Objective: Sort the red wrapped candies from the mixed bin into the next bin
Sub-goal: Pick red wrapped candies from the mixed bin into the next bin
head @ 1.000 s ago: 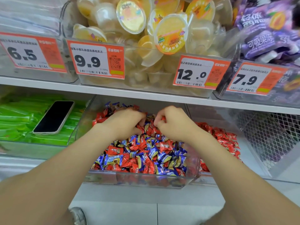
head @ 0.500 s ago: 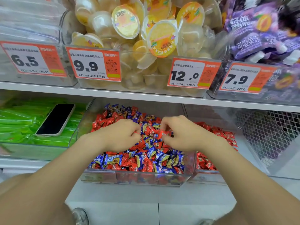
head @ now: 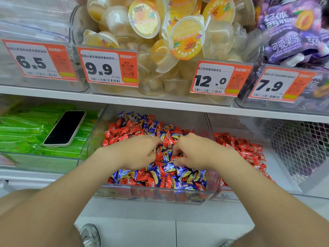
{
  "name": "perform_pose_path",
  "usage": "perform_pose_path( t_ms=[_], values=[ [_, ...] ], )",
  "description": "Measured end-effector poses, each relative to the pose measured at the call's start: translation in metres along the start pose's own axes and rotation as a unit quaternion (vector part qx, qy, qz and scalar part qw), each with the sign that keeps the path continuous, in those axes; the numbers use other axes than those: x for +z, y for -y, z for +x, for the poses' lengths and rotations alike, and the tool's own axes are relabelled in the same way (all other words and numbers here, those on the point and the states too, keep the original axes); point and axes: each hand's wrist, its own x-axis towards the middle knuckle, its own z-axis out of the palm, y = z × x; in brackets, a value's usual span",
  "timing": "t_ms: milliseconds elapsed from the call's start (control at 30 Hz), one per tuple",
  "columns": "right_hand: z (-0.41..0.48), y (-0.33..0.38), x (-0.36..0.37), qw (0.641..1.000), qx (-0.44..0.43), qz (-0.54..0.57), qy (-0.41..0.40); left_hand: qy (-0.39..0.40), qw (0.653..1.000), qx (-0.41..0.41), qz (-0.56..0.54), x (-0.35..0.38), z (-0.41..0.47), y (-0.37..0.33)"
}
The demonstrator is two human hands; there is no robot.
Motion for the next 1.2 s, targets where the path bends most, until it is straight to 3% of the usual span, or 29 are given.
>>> perform_pose_path(
  t_ms=[267,433,600,800,967,1067,1200],
  values=[
    [0.002,-0.002,-0.003,0.995,0.013,0.048,-0.087,0.038,0.997,0.014,0.067,0.002,0.007,0.01],
    [0.002,-0.001,-0.002,0.998,-0.013,0.021,-0.051,0.022,0.993,-0.007,0.119,-0.001,0.007,0.009],
    [0.016,0.004,0.009,0.996,-0.013,-0.007,-0.094,0.044,0.994,-0.004,0.102,0.002,0.007,0.015],
    [0.037,0.02,0.013,0.995,-0.006,-0.028,-0.091,0.036,0.997,0.015,0.065,0.004,0.0,0.024],
    [0.038,0.023,-0.001,0.984,-0.001,0.109,-0.14,0.002,0.999,0.029,-0.033,-0.004,-0.018,0.028],
    [0.033,0.025,-0.009,0.974,0.002,0.185,-0.131,-0.063,0.994,0.03,-0.086,-0.017,-0.033,0.032],
    [0.026,0.032,-0.013,0.936,0.032,0.319,-0.146,-0.126,0.965,-0.008,-0.231,-0.023,-0.048,0.03]
  ],
)
